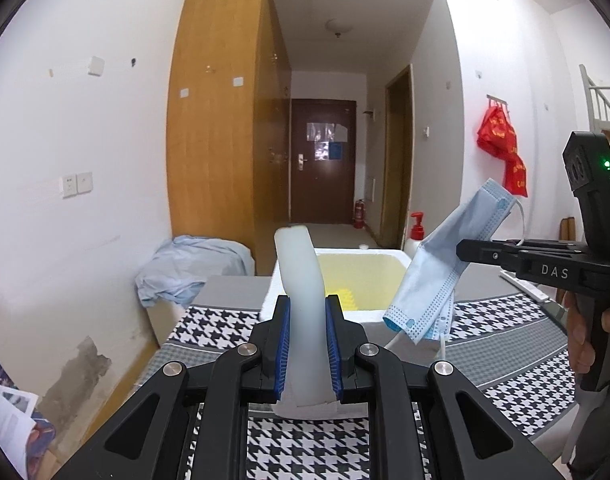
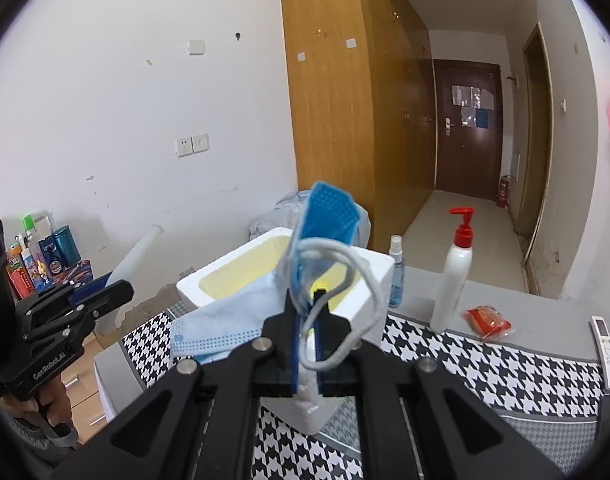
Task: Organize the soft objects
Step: 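Lift the white foam stick and blue face mask and carry both toward the foam box, then lower the blue face mask into the foam box and open the right gripper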
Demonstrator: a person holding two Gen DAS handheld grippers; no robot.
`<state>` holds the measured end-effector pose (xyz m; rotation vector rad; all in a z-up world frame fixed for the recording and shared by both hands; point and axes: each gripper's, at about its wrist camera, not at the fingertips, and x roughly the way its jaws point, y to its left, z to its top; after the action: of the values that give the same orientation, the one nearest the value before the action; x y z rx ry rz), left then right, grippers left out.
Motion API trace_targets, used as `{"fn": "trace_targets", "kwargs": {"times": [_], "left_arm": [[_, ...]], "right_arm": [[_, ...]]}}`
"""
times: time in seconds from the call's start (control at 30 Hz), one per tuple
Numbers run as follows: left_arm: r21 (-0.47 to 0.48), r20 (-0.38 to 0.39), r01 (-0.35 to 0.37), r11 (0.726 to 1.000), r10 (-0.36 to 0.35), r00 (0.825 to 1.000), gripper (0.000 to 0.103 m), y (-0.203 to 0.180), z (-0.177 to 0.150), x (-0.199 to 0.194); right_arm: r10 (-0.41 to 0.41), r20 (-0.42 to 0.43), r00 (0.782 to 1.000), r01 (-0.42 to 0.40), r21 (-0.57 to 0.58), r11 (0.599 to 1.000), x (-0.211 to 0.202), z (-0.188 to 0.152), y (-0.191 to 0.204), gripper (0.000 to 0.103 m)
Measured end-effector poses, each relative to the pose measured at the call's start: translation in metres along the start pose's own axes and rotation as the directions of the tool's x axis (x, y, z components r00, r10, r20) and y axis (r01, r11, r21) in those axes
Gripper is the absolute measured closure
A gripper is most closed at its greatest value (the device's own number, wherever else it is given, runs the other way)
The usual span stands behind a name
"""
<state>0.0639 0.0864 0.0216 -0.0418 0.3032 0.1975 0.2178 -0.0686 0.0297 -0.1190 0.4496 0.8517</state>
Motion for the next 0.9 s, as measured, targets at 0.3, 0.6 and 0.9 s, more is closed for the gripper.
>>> {"fn": "trace_targets", "kwargs": {"times": [0.3, 0.6, 0.9], "left_arm": [[-0.02, -0.02, -0.047, 0.999, 0.047, 0.999, 0.085, 0.013, -0.004, 0.003], [-0.043, -0.041, -0.081, 0.996, 0.079, 0.996, 0.085, 0.026, -0.009, 0.007], [-0.054, -0.046, -0.101, 0.993, 0.099, 0.994, 0.085, 0.03, -0.013, 0.006]], "right_arm": [[0.03, -0.019, 0.999, -0.029, 0.014, 0.999, 0.025, 0.011, 0.007, 0.095], [0.035, -0.035, 0.999, -0.033, 0.052, 0.998, 0.051, 0.023, 0.006, 0.095], [0.044, -0.098, 0.994, -0.036, 0.078, 0.996, 0.082, 0.025, 0.004, 0.094]]}}
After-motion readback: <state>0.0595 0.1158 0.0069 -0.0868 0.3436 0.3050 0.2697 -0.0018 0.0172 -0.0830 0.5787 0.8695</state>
